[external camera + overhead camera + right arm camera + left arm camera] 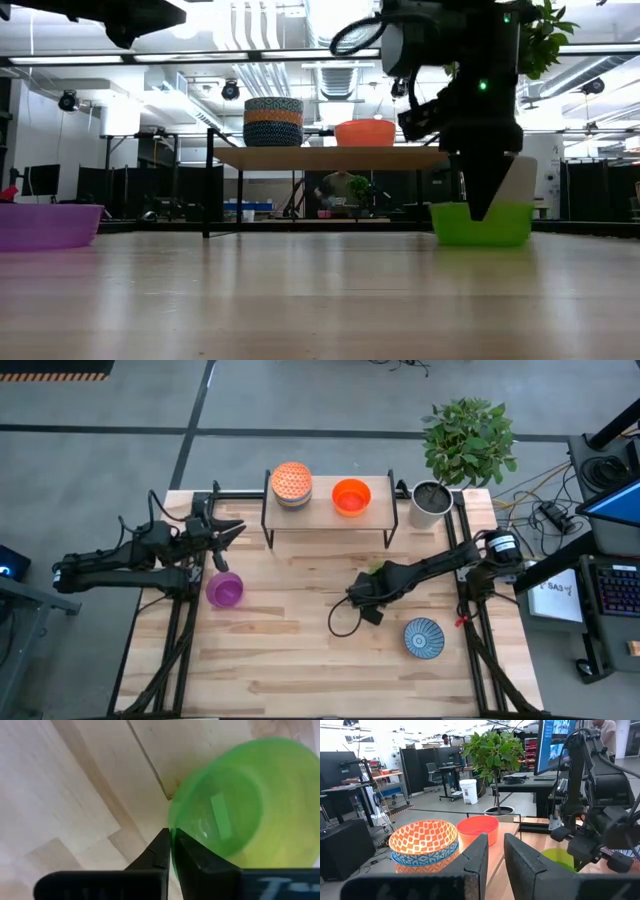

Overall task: Place and stack bowls onto a shelf
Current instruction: Stack the green bowl on top of the orange bowl on the shelf

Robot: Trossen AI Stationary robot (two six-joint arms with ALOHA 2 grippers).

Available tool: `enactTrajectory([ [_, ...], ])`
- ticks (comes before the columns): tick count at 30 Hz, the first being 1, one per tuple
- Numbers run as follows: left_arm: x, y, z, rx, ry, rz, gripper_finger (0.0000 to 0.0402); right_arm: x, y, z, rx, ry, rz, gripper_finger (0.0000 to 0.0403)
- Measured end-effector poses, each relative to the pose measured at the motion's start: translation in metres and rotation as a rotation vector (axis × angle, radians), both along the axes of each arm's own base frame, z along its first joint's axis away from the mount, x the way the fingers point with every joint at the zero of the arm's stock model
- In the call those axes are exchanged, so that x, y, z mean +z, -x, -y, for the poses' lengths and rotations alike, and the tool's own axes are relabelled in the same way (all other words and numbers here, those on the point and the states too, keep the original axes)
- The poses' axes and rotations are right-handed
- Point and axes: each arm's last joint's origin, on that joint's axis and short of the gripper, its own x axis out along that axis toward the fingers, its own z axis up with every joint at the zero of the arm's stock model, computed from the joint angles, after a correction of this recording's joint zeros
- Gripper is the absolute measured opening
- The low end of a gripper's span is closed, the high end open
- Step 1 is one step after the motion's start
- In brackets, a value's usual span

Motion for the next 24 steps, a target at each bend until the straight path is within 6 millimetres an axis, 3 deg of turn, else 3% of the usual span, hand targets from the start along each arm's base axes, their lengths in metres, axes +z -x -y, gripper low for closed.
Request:
enactTrajectory([
  [6, 0.0, 0.0, 0.0, 0.0, -0.003, -0.001, 0.0044, 0.034, -0.013, -0.004, 0.076, -0.014, 0.113, 0.0009],
  [15, 0.001, 0.0, 0.0, 0.0, -0.015, 0.002, 0.0044, 0.112, -0.046, -0.007, 0.293, 0.068, 0.347, 0.0009],
  [19, 0.001, 0.0, 0.0, 0.001, -0.021, 0.0, 0.0044, 0.147, -0.053, 0.002, 0.363, 0.164, 0.418, 0.0009],
  [24, 0.001, 0.0, 0.0, 0.001, -0.022, 0.0, 0.0044, 0.178, -0.053, 0.03, 0.4, 0.275, 0.41, 0.0008],
])
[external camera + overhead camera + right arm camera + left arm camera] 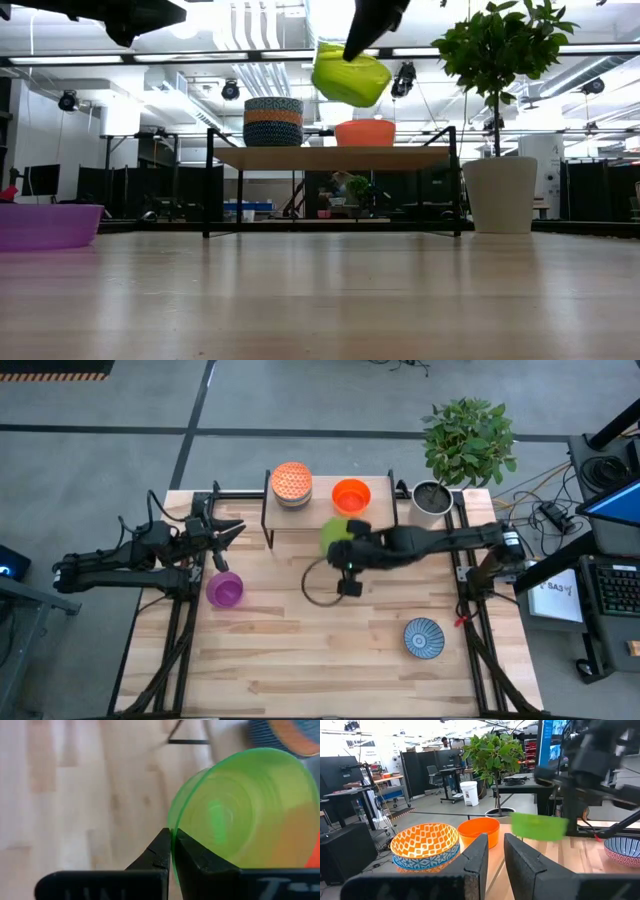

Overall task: Place and stack bowls onto a shelf
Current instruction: Stack the green bowl on top of the orange bowl on the shelf

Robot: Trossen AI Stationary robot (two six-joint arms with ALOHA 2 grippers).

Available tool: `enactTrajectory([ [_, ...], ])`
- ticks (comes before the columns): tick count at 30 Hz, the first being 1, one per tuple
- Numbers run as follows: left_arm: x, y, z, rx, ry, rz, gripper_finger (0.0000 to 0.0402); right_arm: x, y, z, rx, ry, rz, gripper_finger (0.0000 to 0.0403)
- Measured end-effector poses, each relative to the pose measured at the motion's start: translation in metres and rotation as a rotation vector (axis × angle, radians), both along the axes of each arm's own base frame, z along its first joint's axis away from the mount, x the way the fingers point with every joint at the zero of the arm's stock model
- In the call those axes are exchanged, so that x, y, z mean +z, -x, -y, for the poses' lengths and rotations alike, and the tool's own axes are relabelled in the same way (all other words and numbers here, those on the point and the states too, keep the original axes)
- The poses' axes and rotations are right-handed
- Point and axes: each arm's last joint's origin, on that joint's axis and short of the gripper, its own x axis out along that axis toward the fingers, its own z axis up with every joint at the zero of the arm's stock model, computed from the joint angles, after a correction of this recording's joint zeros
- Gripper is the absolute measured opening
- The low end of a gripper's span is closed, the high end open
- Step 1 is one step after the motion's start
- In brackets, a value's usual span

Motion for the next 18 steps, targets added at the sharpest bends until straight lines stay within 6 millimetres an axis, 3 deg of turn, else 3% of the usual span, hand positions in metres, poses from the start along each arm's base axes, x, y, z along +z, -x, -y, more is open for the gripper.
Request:
enactTrajectory([
  [9, 0.0, 0.0, 0.0, 0.0, -0.006, -0.003, 0.0044, 0.027, 0.013, 0.071, -0.06, 0.089, -0.065, 0.0008],
  [18, 0.0, 0.0, 0.0, 0.0, -0.008, -0.003, 0.0044, 0.024, 0.028, 0.131, -0.106, 0.036, -0.095, 0.0008],
])
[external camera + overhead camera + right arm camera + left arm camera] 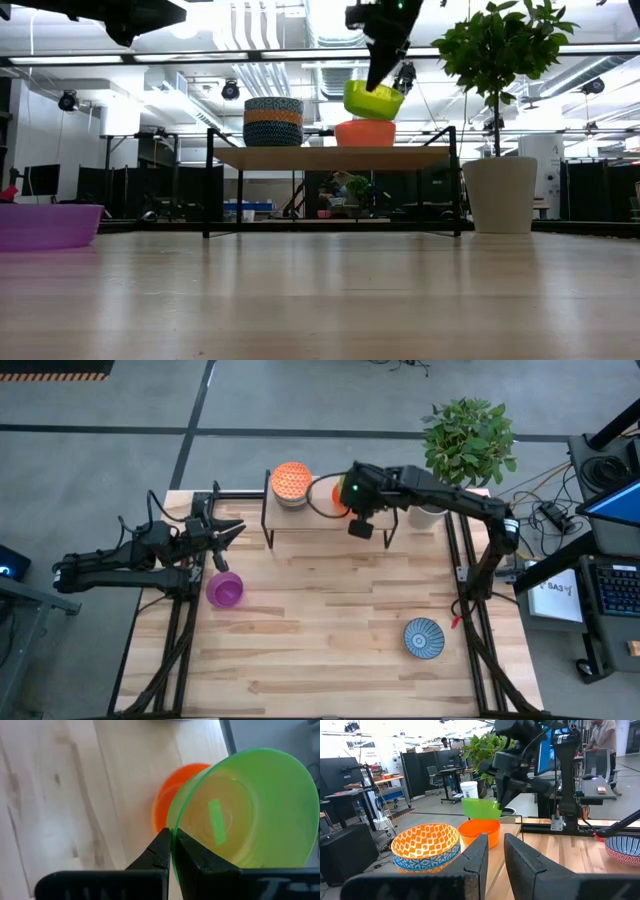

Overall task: Place and stack bowls onto a shelf
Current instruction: Stack the green bowl on top of the orange bowl on the shelf

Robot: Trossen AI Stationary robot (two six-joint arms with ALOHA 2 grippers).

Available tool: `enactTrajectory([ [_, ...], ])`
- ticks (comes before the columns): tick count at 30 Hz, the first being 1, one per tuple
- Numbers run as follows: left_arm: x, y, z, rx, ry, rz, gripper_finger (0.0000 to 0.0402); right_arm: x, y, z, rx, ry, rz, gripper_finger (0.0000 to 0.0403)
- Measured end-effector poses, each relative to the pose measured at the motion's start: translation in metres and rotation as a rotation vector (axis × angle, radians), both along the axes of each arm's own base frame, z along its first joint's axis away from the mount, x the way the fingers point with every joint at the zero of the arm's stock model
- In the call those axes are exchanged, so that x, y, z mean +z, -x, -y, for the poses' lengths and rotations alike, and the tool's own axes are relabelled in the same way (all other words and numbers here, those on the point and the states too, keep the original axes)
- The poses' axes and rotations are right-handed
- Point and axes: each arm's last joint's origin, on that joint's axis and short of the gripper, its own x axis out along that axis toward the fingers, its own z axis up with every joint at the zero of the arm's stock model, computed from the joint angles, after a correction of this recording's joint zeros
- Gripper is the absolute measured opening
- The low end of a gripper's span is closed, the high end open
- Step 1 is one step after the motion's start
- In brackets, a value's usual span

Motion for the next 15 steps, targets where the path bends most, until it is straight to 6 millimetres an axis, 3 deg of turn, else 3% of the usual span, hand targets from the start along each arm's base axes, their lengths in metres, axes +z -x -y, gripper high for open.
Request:
enactTrajectory([
  [4, 0.0, 0.0, 0.0, 0.0, -0.005, -0.003, 0.0044, -0.0035, 0.0034, 0.0095, -0.013, -0.002, -0.016, 0.0008],
  [15, -0.0001, 0.0, 0.0, 0.0, -0.006, -0.003, 0.0044, -0.0041, -0.0013, 0.0121, 0.013, 0.029, 0.018, 0.0019],
])
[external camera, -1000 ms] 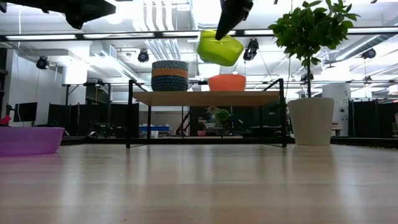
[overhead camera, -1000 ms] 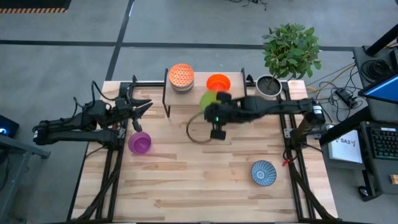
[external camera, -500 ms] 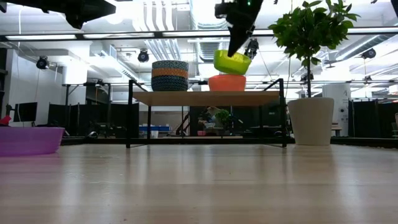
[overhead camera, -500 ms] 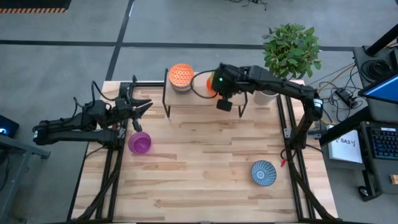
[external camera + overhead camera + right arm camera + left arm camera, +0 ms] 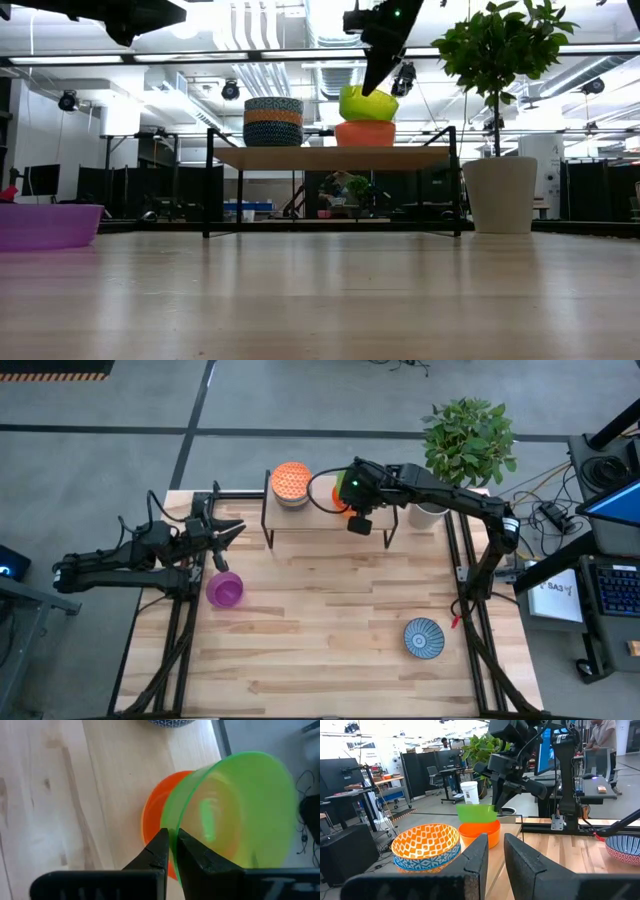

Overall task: Place and stack bowls onto a shelf
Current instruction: Stack the green bowl on top of the orange bowl on the shelf

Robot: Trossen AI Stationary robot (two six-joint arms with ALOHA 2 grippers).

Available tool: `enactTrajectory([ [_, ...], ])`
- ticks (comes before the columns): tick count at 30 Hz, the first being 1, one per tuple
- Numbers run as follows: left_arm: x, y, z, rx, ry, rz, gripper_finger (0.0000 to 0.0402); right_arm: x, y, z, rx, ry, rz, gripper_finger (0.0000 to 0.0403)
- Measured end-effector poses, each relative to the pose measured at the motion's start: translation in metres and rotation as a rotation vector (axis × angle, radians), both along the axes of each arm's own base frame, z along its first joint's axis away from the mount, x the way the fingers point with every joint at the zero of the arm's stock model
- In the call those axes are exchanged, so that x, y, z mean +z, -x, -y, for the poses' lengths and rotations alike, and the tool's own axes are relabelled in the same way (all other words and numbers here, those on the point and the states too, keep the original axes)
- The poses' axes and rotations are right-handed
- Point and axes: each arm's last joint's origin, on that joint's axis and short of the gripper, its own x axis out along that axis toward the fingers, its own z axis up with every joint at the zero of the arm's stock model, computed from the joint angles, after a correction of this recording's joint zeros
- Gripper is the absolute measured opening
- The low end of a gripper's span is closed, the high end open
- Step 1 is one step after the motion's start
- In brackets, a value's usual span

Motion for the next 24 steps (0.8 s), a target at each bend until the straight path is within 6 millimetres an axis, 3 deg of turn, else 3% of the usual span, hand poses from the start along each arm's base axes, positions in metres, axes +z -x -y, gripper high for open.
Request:
enactTrajectory([
  [17, 0.0, 0.0, 0.0, 0.0, 0.0, 0.0, 0.0044, -0.005, -0.002, 0.001, -0.029, -0.014, 0.022, 0.0081],
  [24, 0.0, 0.0, 0.0, 0.0, 0.0, -0.001, 0.0044, 0.007, -0.018, 0.004, -0.02, -0.032, 0.265, 0.006],
])
